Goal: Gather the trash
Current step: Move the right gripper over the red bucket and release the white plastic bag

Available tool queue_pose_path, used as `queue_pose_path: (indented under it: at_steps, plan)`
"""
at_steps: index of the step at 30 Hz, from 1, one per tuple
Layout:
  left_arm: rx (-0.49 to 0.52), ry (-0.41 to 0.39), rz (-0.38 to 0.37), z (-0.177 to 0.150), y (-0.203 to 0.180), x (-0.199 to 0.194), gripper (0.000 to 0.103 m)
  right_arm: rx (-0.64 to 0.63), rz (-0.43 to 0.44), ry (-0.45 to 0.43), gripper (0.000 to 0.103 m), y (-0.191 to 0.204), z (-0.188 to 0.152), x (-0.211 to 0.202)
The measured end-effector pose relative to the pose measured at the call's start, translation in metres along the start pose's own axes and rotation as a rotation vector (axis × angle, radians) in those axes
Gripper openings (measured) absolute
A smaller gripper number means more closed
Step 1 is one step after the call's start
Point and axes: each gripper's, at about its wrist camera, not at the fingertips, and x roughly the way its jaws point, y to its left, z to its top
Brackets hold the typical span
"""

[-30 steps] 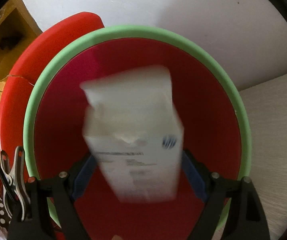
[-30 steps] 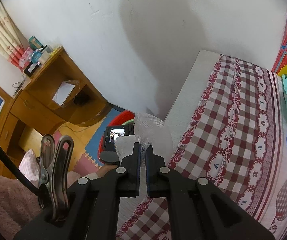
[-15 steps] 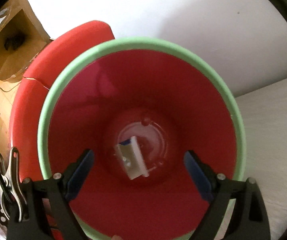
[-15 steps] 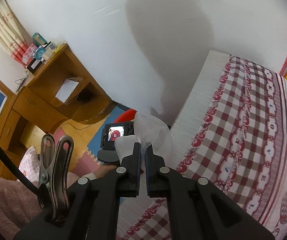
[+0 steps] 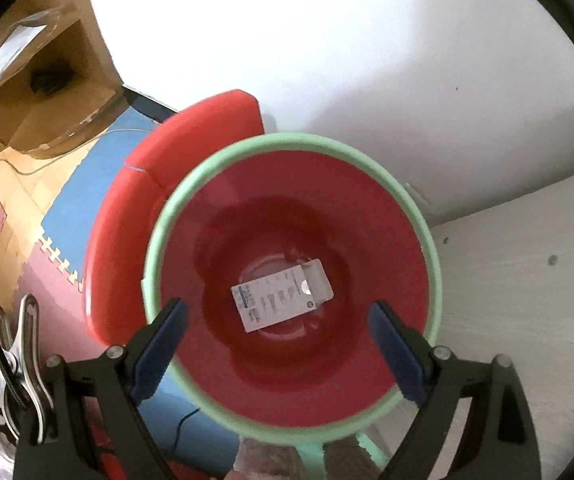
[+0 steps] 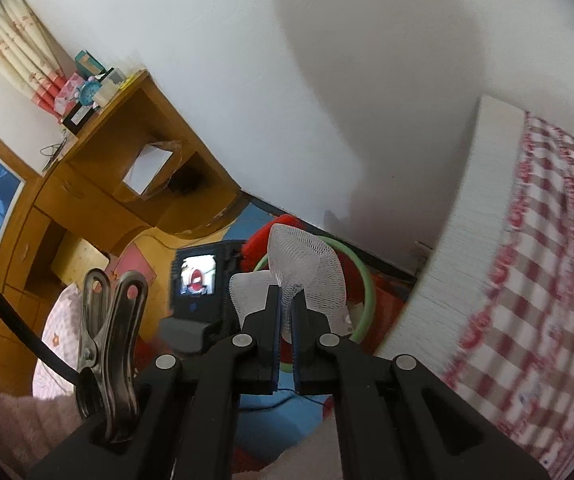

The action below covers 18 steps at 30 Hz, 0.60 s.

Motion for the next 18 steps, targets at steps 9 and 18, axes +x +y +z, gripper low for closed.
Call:
queue_pose_path:
  at_steps: [9, 18]
  plan:
    - [-0.098, -0.047, -0.016, -0.011, 0.025, -0.056, 0.094, -0.053, -0.006, 0.046, 0.005, 0.016, 0.007, 0.036]
    - [-0.159, -0.071, -0.015, -0.012, 0.052, -0.076, 0.094, -0.04, -0.062, 0.24, 0.005, 0.023, 0.021, 0.115]
